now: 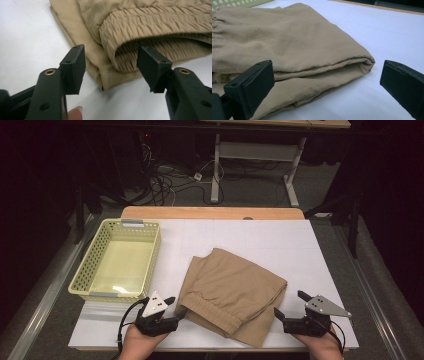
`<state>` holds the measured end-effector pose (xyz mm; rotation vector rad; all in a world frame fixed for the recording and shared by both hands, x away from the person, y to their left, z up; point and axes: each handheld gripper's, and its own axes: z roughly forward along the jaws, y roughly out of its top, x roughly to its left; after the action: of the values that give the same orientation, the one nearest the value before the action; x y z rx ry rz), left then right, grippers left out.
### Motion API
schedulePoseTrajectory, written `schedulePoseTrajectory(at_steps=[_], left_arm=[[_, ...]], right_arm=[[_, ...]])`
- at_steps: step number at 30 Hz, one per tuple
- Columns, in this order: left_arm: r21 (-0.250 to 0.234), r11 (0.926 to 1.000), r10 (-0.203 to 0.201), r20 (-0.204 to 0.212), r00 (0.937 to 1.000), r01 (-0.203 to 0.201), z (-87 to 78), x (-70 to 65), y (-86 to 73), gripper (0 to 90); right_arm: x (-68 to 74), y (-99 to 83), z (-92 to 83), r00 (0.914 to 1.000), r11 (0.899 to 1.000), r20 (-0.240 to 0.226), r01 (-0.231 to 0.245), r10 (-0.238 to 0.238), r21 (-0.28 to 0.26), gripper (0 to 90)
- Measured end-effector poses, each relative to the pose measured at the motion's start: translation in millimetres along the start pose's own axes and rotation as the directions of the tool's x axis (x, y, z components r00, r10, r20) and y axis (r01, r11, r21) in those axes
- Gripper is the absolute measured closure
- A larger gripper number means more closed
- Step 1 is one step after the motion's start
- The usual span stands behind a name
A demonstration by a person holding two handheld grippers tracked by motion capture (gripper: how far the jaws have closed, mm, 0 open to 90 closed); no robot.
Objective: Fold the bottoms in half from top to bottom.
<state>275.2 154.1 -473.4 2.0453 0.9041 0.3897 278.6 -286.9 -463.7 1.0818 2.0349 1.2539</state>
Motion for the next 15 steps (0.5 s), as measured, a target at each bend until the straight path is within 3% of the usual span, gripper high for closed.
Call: schedulePoseTrajectory(at_steps=[3, 5, 8, 12, 15], left_arm=[[-0.015, 0.9998, 0.014, -0.04, 0.9991, -0.015, 7.5, -0.3, 5.7, 48.1], [-0.018, 0.9989, 0.042, -0.04, 0.9983, -0.043, 8.8, -1.8, 6.2, 67.8], [-0.023, 0.9994, 0.024, -0.032, 0.9992, -0.025, 3.8, -5.0, 6.7, 79.1], [-0.003, 0.9996, 0.027, -0.035, 0.999, -0.027, -1.9, -9.8, 2.4, 80.2], [0.047, 0.9983, -0.034, -0.03, 0.999, 0.035, 2.1, -1.9, -1.4, 70.5]], right_arm=[[-0.4, -1.7, -4.1, 1.0, 1.0, 0.006, 0.004, -0.004, 0.003, 0.3], [-1.2, -2.9, -8.0, 0.9999, 1.0, 0.012, -0.001, 0.001, 0.0, 0.3], [-3.1, -4.3, -14.8, 0.9996, 1.0, 0.024, -0.011, 0.012, -0.007, 0.5], [-3.8, -3.8, -18.8, 0.9994, 1.0, 0.03, -0.017, 0.017, -0.016, 0.5], [-2.7, -3.4, -17.9, 0.9995, 1.0, 0.025, -0.016, 0.017, -0.016, 0.6]])
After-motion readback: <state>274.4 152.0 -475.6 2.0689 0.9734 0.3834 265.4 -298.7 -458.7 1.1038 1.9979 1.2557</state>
